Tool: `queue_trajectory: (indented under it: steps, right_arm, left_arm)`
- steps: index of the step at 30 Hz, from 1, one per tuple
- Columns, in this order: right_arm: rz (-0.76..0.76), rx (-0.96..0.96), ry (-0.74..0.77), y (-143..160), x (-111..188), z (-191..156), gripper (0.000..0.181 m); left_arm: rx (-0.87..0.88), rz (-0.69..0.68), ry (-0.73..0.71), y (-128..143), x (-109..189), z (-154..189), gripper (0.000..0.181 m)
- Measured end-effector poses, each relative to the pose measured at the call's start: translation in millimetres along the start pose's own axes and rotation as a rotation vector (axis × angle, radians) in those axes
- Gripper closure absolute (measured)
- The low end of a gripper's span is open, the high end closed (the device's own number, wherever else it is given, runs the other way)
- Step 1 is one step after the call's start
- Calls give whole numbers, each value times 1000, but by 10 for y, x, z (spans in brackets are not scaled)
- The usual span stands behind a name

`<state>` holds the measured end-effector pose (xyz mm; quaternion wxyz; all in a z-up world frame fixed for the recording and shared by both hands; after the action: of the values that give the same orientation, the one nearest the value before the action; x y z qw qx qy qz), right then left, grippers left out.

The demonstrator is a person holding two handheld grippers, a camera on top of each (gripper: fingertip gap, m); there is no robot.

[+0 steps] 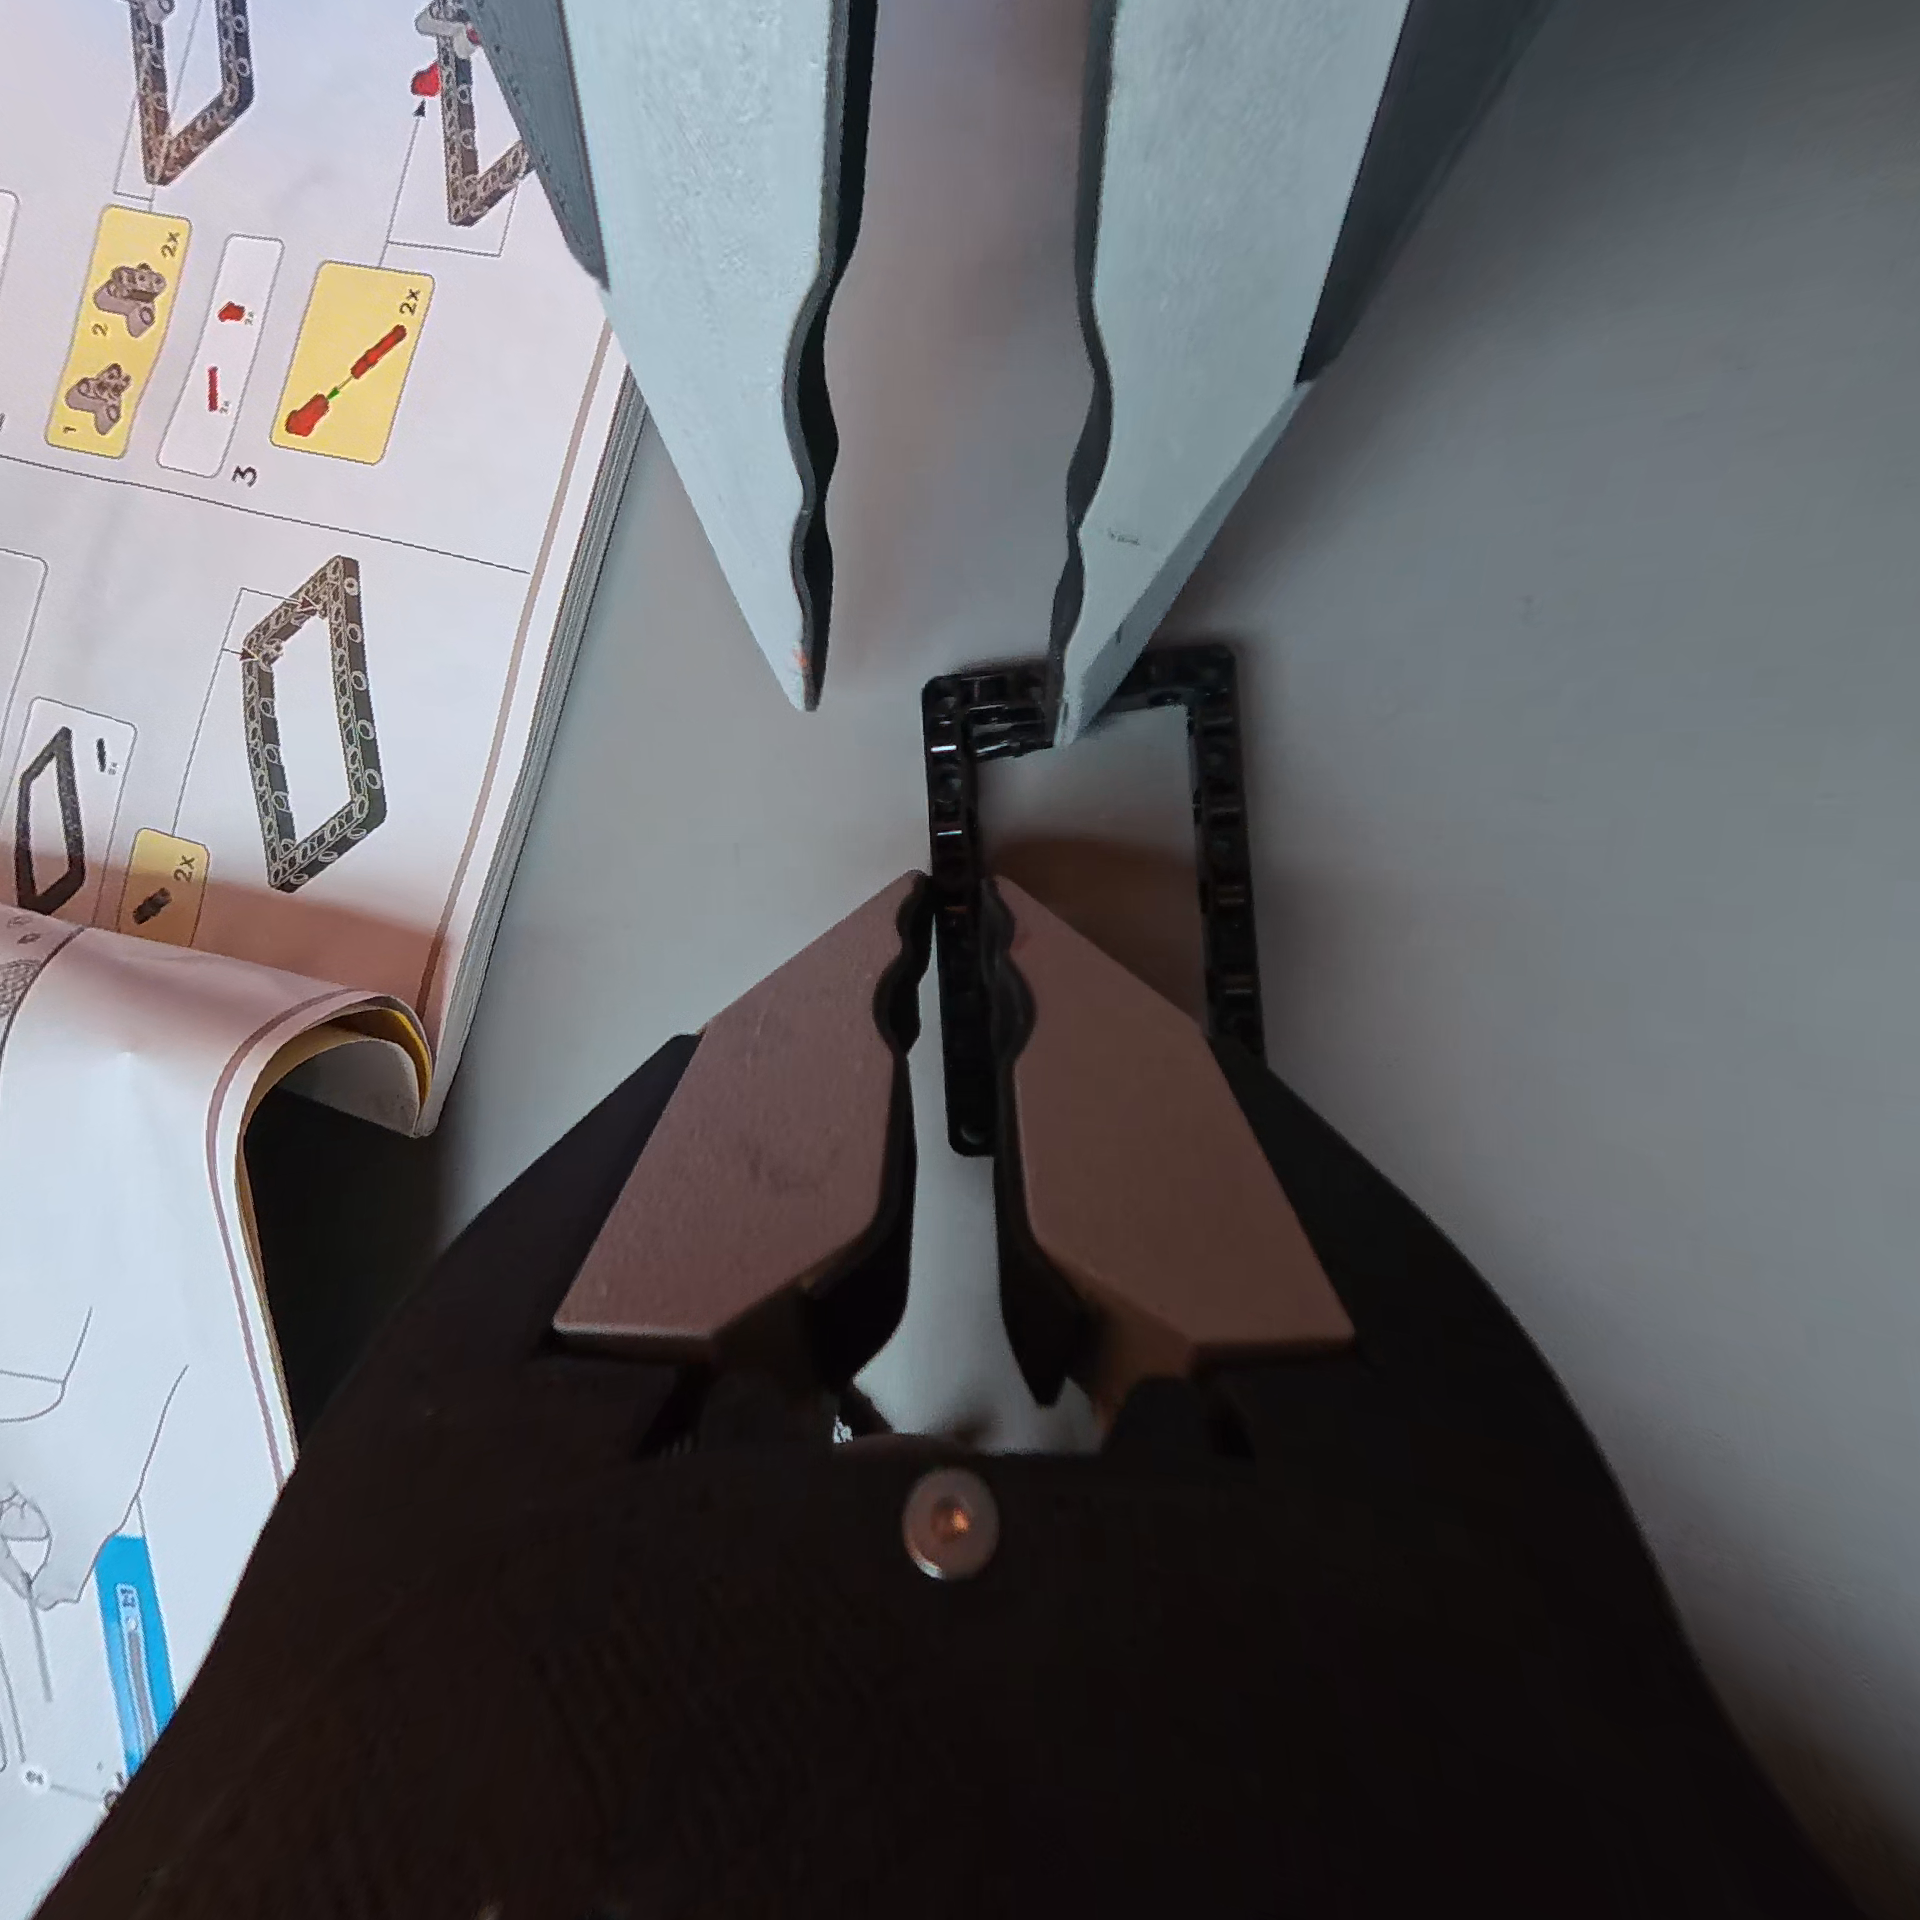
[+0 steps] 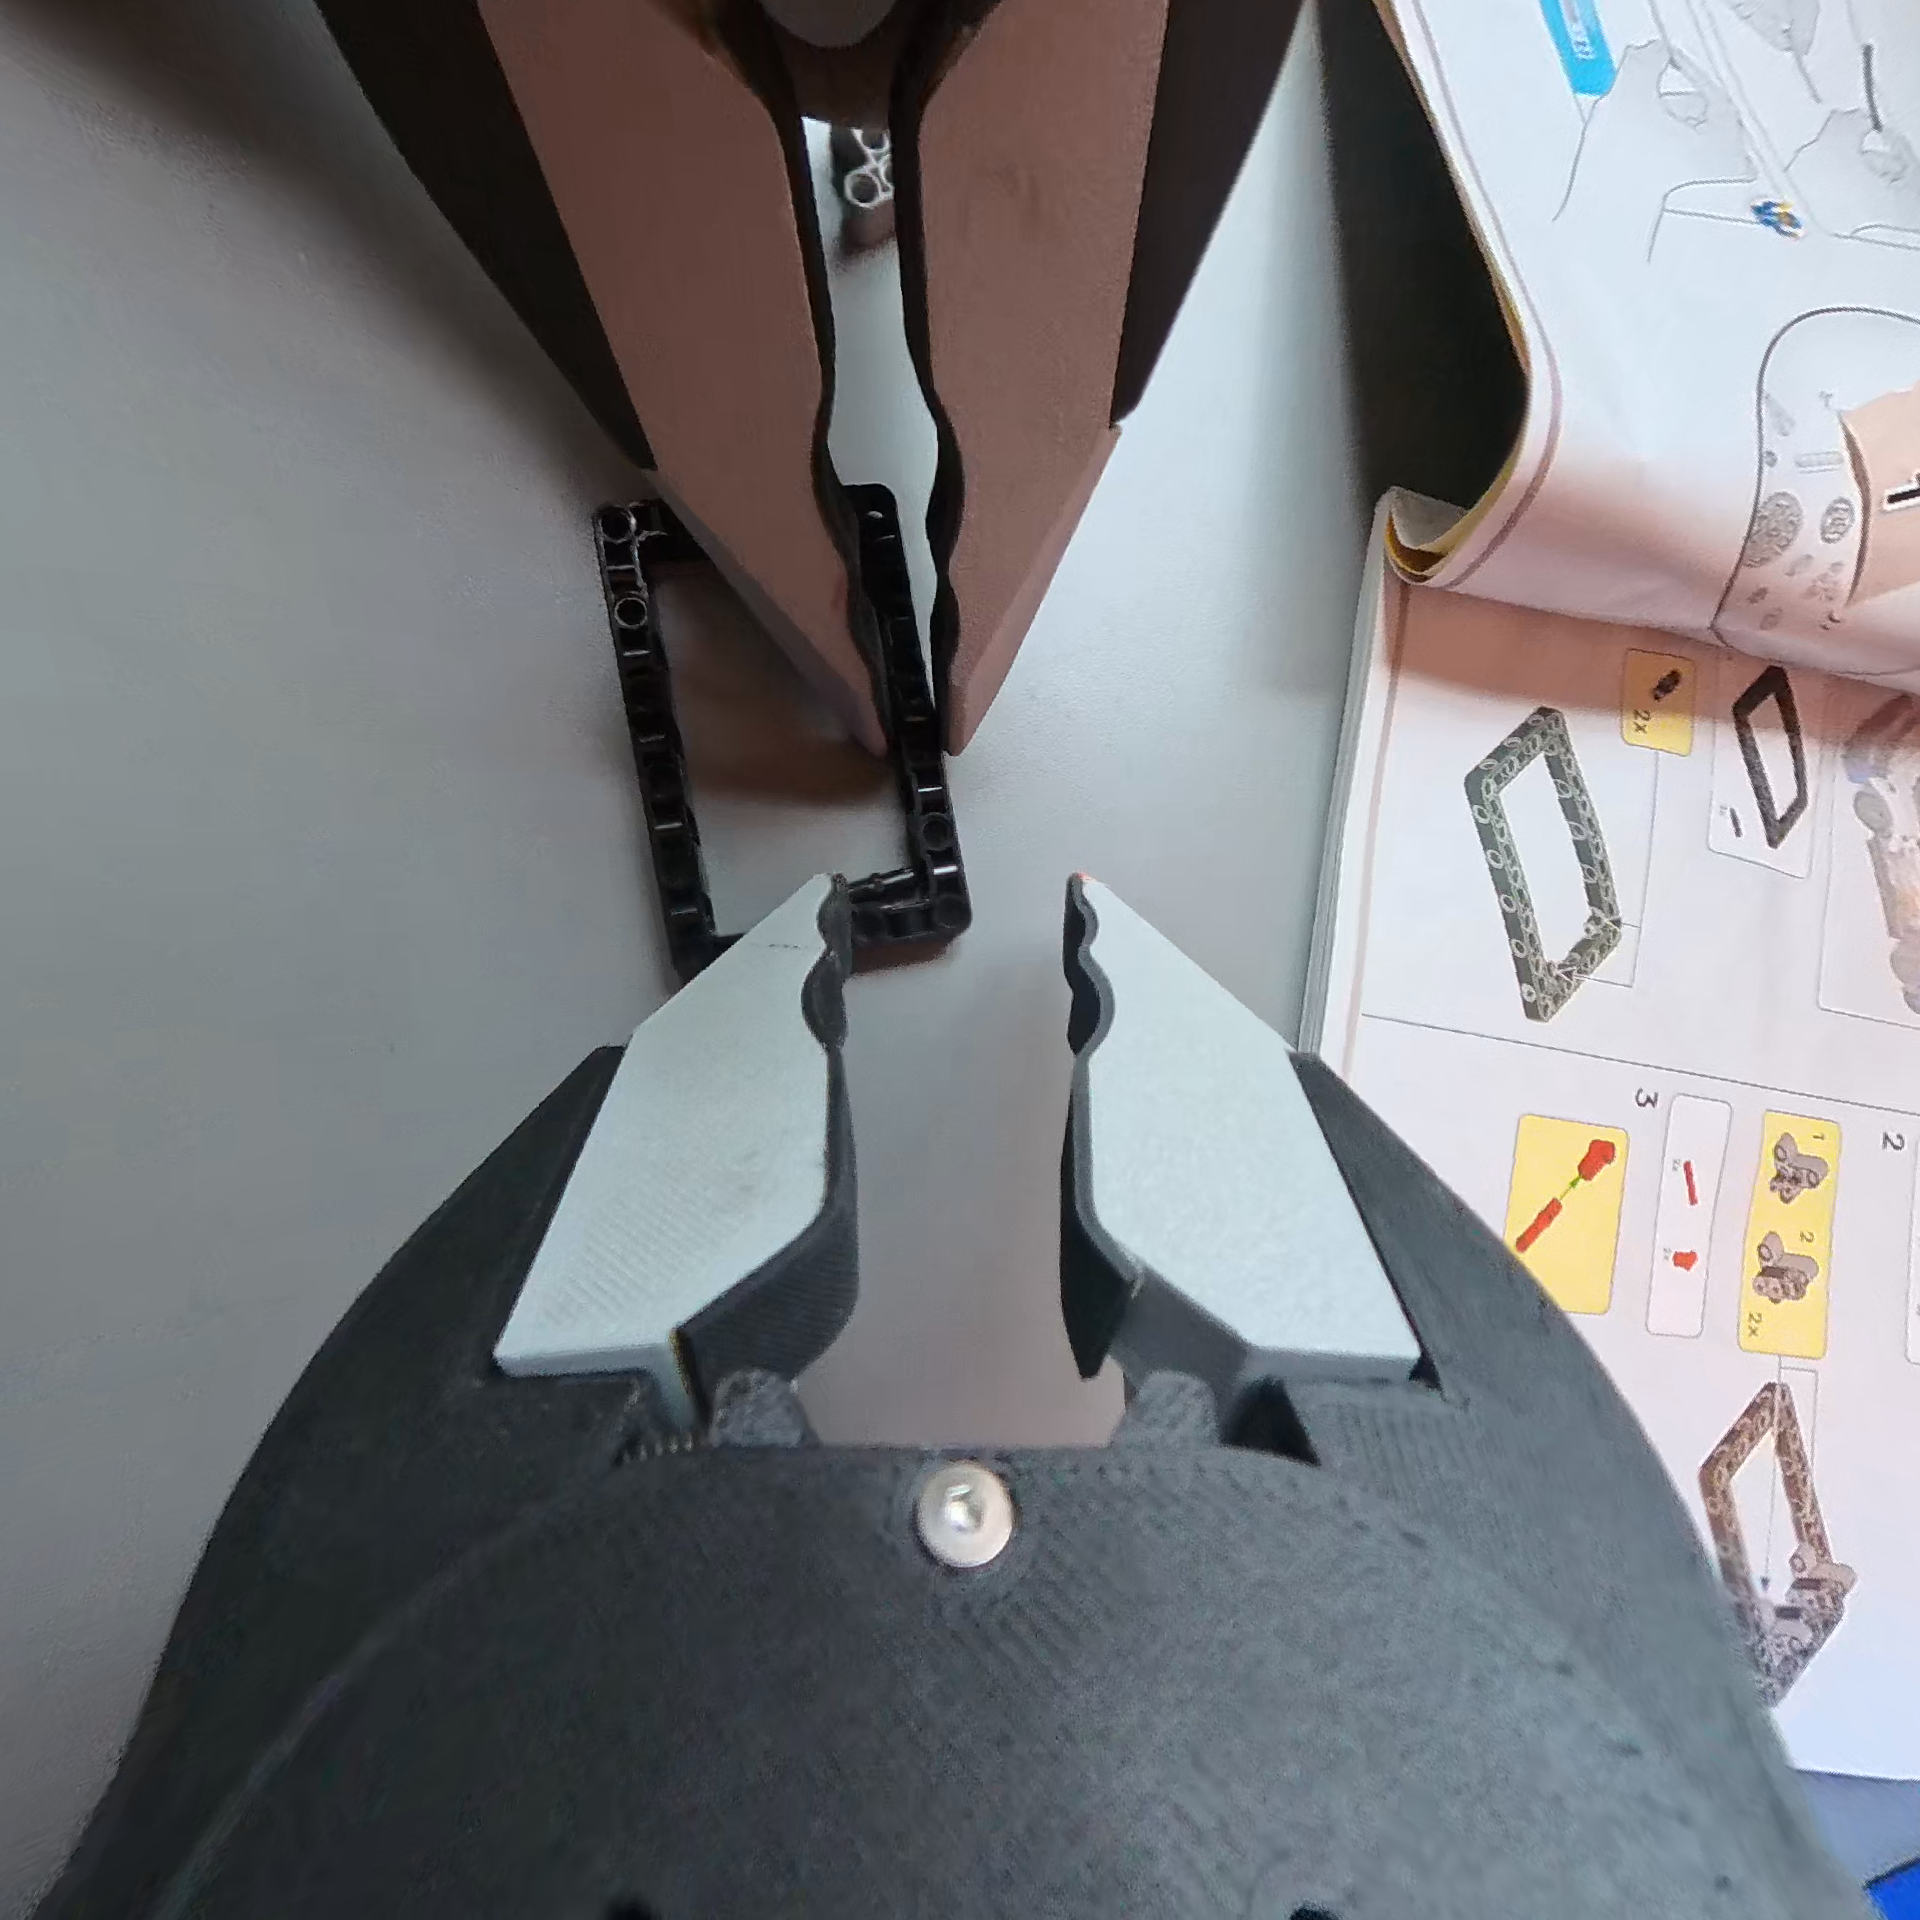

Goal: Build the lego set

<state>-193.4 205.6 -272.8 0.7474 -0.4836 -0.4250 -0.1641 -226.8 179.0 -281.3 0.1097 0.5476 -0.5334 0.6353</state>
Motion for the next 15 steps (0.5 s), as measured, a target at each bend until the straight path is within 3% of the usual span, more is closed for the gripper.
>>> queue_trajectory:
  steps: [15]
  right_arm:
    - [1,-15,-26,16,-31,-15,145]
  left_arm:
    - [1,2,2,-1,2,3,175]
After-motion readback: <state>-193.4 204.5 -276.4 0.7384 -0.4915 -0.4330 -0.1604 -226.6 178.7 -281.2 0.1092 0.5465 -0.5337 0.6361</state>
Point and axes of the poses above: each gripper's, where its closed fingertips meet, x back along the fingers, y out of its underside, z = x × y across the jaws, the point moved 2 cm from there along x, back along the fingers, and after that the axes turned 1 degree about -x, right-handed, at the moved point
